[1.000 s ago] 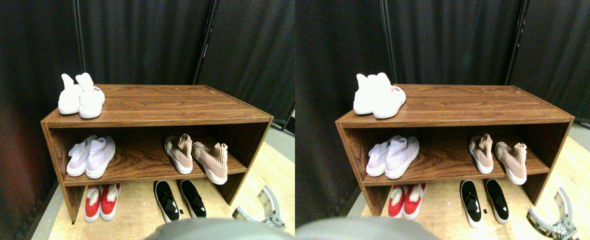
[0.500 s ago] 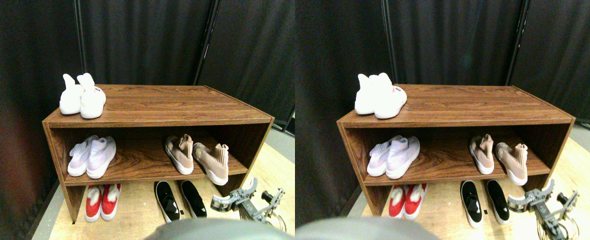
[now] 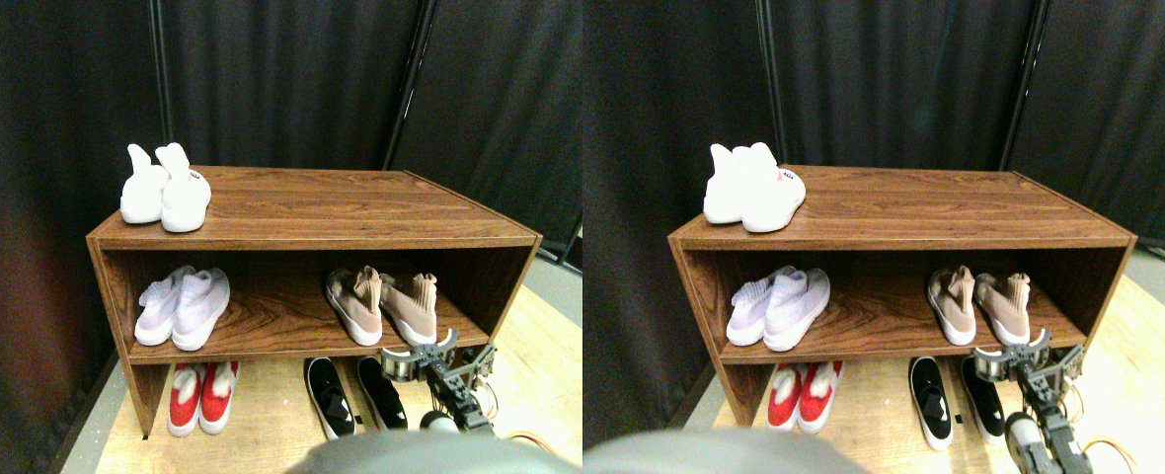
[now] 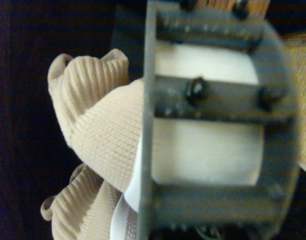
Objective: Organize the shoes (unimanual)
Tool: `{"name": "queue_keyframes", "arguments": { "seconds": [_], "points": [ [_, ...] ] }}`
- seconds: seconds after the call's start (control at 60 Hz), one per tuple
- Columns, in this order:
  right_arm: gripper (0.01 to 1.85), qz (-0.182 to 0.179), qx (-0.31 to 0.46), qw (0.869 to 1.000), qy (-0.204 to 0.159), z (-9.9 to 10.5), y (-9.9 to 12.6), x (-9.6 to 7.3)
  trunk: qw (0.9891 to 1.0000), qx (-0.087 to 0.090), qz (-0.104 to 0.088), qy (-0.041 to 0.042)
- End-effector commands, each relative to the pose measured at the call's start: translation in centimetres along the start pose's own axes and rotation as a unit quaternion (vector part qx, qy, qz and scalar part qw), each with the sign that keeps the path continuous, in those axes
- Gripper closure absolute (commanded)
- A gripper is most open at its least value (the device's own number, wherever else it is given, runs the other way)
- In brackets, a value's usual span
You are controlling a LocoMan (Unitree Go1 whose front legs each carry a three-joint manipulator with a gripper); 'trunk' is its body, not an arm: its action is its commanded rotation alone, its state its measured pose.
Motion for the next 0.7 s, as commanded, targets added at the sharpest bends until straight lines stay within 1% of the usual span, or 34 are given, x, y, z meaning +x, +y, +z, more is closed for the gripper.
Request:
{"name": "queue_keyframes", "arguments": {
  "seconds": [0.017,0.1,0.133,0.217,0.3,0.317,0.35,0.383,0.4,0.417,0.483,0.533,0.567,0.617,0.633,0.7],
  "points": [
    [0.58,0.007,-0.006,1.000,-0.009,0.0,0.3,0.9,0.9998,-0.012,0.007,0.0121],
    [0.56,0.005,0.006,1.000,-0.009,-0.1,0.2,1.2,0.9998,-0.013,0.008,0.0126],
    [0.62,0.004,0.008,1.000,-0.011,-0.1,0.1,1.4,0.9998,-0.013,0.009,0.0133],
    [0.50,0.006,-0.003,1.000,-0.009,0.0,0.2,1.2,0.9998,-0.013,0.009,0.0136],
    [0.46,0.011,-0.014,1.000,-0.007,0.1,0.7,0.1,0.9998,-0.013,0.009,0.0151],
    [0.46,0.011,-0.014,1.000,-0.007,0.1,0.7,0.1,0.9998,-0.012,0.010,0.0156],
    [0.38,0.013,-0.013,1.000,-0.002,0.3,1.1,-0.5,0.9997,-0.012,0.009,0.0168],
    [0.36,0.014,-0.012,1.000,0.000,0.3,1.2,-0.7,0.9998,-0.012,0.009,0.0165],
    [0.33,0.020,-0.007,1.000,0.008,0.4,1.6,-1.5,0.9998,-0.010,0.008,0.0166],
    [0.33,0.024,-0.008,1.000,0.010,0.4,1.8,-1.9,0.9998,-0.010,0.007,0.0170],
    [0.32,0.032,-0.010,0.999,0.017,0.5,2.2,-2.5,0.9998,-0.009,0.006,0.0171],
    [0.28,0.044,-0.016,0.999,0.028,0.6,2.7,-3.6,0.9998,-0.009,0.005,0.0178],
    [0.29,0.045,-0.014,0.998,0.028,0.7,2.9,-3.9,0.9998,-0.008,0.005,0.0177],
    [0.32,0.051,-0.010,0.998,0.038,0.8,3.2,-4.9,0.9998,-0.008,0.005,0.0177],
    [0.32,0.052,-0.008,0.998,0.039,0.9,3.3,-5.1,0.9998,-0.008,0.004,0.0189],
    [0.34,0.054,-0.006,0.998,0.040,1.0,3.5,-5.8,0.9998,-0.008,0.004,0.0189]
  ]
}}
